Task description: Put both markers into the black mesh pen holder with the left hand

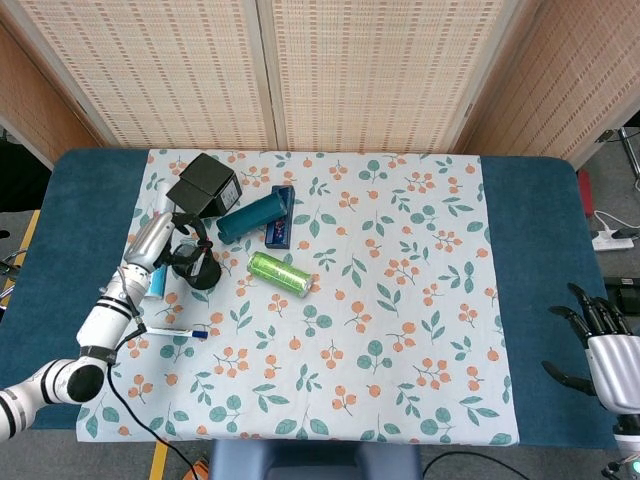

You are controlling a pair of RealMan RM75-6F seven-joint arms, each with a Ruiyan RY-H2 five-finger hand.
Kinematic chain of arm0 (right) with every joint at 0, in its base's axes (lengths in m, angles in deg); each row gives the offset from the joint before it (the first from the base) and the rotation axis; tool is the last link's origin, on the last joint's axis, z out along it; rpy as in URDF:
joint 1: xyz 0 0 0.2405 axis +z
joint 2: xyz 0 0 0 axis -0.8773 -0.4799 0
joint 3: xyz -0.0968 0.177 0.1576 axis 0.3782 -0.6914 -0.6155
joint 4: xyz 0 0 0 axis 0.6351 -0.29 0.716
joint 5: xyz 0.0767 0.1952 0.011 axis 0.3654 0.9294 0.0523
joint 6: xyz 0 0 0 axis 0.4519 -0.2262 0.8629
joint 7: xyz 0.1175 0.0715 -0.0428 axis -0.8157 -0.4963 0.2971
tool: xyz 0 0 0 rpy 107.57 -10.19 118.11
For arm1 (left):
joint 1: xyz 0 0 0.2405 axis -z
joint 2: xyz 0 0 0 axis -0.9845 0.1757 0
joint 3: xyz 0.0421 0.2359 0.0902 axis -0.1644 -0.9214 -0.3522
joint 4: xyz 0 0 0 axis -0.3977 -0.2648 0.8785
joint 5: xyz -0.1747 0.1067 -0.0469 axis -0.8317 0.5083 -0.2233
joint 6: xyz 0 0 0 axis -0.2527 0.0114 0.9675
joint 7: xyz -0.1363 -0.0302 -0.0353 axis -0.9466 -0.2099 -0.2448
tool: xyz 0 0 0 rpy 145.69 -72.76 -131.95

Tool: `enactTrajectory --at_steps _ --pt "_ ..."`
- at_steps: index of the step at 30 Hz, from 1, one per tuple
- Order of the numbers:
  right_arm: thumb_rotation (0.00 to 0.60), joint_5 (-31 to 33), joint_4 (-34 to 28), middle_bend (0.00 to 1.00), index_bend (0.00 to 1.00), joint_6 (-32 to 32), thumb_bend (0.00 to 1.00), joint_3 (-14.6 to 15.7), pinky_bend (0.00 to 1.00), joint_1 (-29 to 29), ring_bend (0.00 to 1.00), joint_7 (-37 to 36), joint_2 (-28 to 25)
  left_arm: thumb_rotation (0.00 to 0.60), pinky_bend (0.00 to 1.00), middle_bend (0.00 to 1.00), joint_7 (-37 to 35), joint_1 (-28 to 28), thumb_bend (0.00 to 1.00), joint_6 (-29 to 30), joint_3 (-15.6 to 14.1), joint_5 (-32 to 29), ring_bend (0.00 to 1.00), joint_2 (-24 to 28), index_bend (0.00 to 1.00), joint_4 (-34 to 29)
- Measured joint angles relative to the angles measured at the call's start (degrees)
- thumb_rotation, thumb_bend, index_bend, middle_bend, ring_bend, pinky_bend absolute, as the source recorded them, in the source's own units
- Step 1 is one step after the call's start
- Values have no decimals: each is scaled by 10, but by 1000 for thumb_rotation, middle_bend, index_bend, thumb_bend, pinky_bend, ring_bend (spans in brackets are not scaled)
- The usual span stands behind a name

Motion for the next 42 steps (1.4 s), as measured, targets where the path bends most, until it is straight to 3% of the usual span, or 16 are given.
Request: enactTrajectory --at_steps 9,17,22,25,29,31,34,38,42 --pt "600 6 -1 36 281 -12 57 -1 133 4 130 9 3 600 355 553 -46 9 343 -3 -30 6 288 -25 580 46" --pt "600 4 -2 36 281 -10 57 -1 132 4 130 11 4 600 332 293 -70 10 343 -10 -43 18 159 -23 219 52" --pt "600 3 -2 36 281 -11 57 0 122 4 130 10 4 600 304 210 -54 7 343 6 -56 33 104 -15 135 39" --pt "600 0 -3 36 281 -12 57 1 121 5 130 9 4 600 296 228 -21 -3 343 45 -66 45 99 -11 179 19" --pt "600 -3 -3 35 281 -10 57 1 121 4 130 5 3 600 305 364 78 -31 343 151 -90 71 178 -11 320 -25" --pt "600 -5 -3 36 281 -9 57 2 121 4 130 4 2 600 307 375 140 -50 343 210 -106 88 182 -14 339 -48" --pt "600 -9 -3 35 281 -8 57 4 121 4 130 1 2 600 303 382 256 -89 342 309 -144 120 184 -26 355 -85" --pt "600 -15 -4 35 281 -4 57 5 121 3 130 0 0 600 301 390 392 -168 344 447 -224 178 188 -68 359 -119" --pt "600 -19 -5 35 281 -1 57 6 121 2 130 -1 -1 600 300 395 440 -235 342 505 -291 222 193 -132 359 -109"
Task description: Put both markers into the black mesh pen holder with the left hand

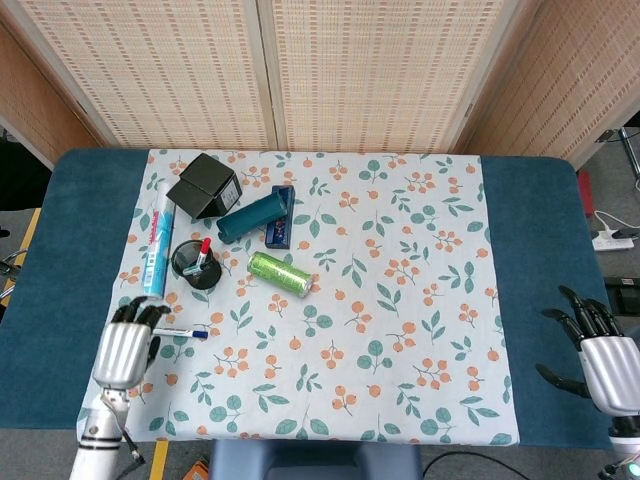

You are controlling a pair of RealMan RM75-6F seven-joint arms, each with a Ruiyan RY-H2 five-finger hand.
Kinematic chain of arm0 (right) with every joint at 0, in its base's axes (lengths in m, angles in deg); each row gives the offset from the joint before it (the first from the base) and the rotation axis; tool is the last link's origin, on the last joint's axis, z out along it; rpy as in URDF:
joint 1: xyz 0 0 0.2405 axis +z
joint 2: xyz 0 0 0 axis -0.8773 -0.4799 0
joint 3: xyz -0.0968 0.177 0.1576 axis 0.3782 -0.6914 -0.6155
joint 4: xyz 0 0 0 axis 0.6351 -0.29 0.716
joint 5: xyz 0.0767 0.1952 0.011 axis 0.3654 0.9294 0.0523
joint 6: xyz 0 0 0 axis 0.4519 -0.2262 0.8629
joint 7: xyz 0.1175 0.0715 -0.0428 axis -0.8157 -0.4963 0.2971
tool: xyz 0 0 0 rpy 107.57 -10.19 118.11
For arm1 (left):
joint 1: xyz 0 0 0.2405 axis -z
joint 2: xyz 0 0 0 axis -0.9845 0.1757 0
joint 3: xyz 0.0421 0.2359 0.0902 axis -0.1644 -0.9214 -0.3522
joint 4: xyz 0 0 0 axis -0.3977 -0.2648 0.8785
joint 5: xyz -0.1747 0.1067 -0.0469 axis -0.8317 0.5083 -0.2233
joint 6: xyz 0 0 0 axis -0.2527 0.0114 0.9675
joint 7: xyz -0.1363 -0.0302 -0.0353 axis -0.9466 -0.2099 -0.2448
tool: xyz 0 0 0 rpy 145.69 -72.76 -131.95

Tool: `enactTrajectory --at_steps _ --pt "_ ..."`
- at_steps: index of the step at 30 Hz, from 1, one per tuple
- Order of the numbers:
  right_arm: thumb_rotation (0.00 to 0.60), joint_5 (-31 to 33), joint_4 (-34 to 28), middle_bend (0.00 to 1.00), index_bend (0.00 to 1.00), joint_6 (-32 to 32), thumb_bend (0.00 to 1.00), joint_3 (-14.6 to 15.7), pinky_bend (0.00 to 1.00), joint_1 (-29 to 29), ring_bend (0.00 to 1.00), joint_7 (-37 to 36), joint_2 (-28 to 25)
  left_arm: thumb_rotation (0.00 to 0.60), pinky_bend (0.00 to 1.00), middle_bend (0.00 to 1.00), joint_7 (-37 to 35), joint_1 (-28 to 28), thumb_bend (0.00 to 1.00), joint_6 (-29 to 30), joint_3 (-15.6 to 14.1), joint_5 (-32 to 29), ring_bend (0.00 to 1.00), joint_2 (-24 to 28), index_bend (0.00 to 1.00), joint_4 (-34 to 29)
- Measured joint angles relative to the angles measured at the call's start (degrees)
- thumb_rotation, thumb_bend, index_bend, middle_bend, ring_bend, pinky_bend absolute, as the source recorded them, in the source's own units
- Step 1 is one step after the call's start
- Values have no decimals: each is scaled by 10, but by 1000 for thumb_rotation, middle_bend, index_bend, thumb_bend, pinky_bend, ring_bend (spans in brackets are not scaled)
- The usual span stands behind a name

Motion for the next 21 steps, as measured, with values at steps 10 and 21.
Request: enactTrajectory --at_steps 10,21 --pt "600 -1 1 35 281 1 58 1 121 0 130 -3 -1 600 281 414 40 -33 343 -34 -16 8 202 -117 360 112" --pt "600 5 3 36 281 -5 57 -1 121 2 130 -5 0 600 277 409 48 -6 343 -113 39 -26 202 -170 355 187"
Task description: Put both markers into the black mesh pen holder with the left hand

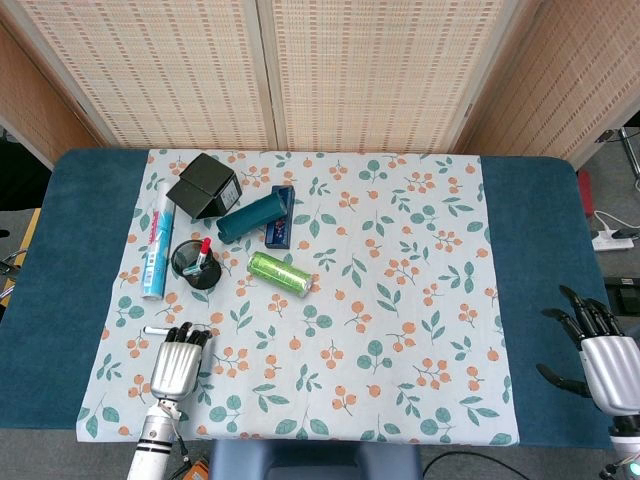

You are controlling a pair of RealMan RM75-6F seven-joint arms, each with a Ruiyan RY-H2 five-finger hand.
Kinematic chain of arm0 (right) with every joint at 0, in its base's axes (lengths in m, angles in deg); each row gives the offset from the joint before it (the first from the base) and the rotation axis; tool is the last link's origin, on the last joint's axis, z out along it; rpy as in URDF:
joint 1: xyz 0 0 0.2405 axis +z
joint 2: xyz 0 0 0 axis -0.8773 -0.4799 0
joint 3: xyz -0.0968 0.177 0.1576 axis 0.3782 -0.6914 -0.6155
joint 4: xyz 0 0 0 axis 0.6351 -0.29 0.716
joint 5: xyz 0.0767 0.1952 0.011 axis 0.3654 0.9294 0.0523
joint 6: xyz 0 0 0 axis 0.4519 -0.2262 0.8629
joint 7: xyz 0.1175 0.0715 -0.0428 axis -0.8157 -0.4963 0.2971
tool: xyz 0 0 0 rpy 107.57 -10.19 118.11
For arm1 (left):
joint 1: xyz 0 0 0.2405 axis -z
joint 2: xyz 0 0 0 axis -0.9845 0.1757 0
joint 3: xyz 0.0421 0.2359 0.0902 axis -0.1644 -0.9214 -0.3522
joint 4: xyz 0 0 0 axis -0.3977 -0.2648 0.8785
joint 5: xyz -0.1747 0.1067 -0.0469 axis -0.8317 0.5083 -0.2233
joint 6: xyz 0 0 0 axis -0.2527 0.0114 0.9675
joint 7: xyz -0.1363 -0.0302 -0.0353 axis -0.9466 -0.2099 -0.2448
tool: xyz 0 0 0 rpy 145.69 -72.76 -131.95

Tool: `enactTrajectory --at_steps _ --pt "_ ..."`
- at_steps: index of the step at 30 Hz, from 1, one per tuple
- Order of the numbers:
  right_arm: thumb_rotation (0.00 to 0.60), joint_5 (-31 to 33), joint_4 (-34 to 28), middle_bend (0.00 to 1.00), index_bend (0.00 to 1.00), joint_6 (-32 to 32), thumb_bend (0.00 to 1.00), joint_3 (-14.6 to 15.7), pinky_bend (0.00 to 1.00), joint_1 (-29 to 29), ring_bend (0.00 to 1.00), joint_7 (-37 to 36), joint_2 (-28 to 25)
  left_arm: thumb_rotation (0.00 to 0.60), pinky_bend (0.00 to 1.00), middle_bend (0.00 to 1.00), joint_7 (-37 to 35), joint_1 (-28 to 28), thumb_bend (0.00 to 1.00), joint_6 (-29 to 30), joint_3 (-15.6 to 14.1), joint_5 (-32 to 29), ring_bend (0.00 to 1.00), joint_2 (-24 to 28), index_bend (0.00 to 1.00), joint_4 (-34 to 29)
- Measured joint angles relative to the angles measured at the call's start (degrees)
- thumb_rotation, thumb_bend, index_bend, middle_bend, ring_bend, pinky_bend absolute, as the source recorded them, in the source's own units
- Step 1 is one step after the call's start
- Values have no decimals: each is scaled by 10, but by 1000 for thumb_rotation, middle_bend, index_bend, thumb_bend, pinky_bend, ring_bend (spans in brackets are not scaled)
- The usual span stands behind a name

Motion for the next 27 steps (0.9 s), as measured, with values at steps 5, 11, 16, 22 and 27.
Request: enactTrajectory --at_steps 5,11,16,22,27 --pt "600 5 1 35 282 -8 57 -1 120 3 130 4 2 600 277 407 -4 12 343 -19 17 -9 202 -1 354 15" --pt "600 9 0 36 294 -17 57 -1 121 7 130 13 5 600 277 407 -9 18 343 -26 32 -15 202 5 353 20" --pt "600 12 -1 35 295 -19 57 -1 121 8 130 19 7 600 277 398 -12 22 342 -26 38 -14 202 9 351 22" --pt "600 11 -2 35 295 -20 57 0 121 8 130 19 7 600 276 383 -10 28 343 -36 45 -21 202 6 350 30" --pt "600 12 -2 36 295 -17 57 -1 121 7 130 17 5 600 275 384 -14 30 342 -48 45 -31 202 -6 350 52"
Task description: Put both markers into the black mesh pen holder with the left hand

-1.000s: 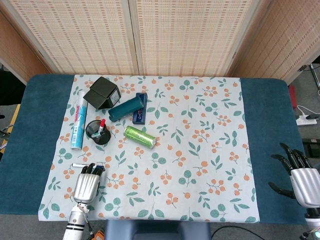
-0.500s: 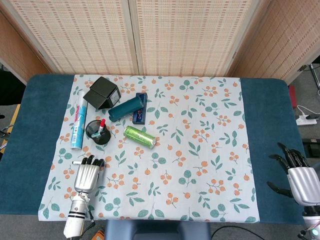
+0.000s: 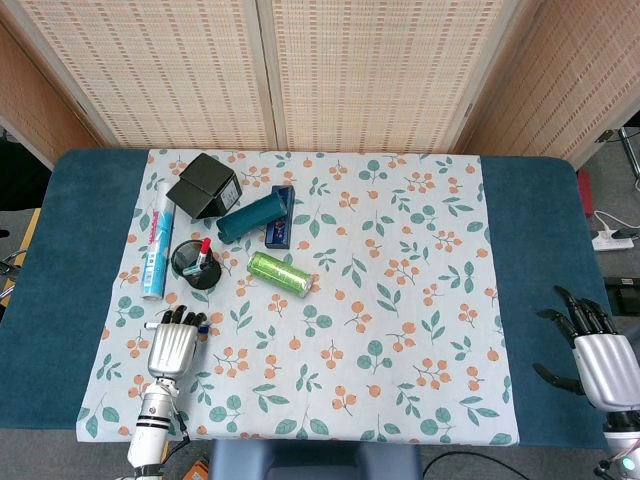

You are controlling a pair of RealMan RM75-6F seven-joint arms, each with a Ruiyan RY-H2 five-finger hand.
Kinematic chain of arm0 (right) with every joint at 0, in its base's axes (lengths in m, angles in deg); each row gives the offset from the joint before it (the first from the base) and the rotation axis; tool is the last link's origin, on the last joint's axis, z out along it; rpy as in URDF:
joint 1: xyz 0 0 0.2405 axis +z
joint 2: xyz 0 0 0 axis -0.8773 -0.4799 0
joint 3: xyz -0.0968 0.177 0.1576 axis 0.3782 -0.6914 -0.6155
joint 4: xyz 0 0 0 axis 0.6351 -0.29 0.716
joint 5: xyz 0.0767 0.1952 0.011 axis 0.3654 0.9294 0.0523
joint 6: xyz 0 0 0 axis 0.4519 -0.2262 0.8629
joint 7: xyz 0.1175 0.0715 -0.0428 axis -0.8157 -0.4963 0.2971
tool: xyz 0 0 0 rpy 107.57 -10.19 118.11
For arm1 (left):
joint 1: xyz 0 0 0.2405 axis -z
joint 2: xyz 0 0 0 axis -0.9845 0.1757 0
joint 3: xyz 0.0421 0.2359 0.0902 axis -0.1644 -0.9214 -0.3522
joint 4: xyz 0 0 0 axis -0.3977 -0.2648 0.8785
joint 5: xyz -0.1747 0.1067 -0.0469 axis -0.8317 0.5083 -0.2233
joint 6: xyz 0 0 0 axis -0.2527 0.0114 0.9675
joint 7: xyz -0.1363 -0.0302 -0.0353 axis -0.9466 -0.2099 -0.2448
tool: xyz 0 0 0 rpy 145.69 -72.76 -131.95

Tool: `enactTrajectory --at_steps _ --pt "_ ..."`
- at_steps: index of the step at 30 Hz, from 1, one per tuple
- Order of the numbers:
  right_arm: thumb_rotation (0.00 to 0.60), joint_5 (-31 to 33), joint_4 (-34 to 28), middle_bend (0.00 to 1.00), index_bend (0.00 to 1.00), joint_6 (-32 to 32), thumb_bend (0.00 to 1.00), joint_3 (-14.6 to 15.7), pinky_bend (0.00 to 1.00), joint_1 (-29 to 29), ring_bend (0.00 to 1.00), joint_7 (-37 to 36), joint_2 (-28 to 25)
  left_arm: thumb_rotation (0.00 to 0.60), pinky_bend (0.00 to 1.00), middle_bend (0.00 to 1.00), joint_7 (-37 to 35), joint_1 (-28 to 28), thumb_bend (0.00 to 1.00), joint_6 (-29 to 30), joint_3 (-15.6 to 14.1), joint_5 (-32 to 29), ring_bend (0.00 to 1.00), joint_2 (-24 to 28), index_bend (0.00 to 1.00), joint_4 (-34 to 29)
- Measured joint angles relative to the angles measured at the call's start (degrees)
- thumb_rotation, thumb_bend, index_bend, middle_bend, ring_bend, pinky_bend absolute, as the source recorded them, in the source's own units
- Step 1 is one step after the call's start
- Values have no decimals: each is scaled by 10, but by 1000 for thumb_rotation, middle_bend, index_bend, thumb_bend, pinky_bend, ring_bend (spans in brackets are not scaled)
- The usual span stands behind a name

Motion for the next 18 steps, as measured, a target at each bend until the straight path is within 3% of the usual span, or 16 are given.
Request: enactTrajectory --at_steps 6,14,18 --pt "600 -1 0 36 297 0 57 1 121 0 130 -1 -1 600 275 427 -6 0 343 -6 -1 -5 209 -9 382 12" --pt "600 -1 0 36 317 2 57 1 121 -1 130 -4 -2 600 315 701 -24 0 348 15 -1 10 334 -29 622 62" --pt "600 -4 0 35 334 3 57 1 121 -1 130 -4 -2 600 334 773 -34 -3 349 38 -2 28 378 -35 685 79"
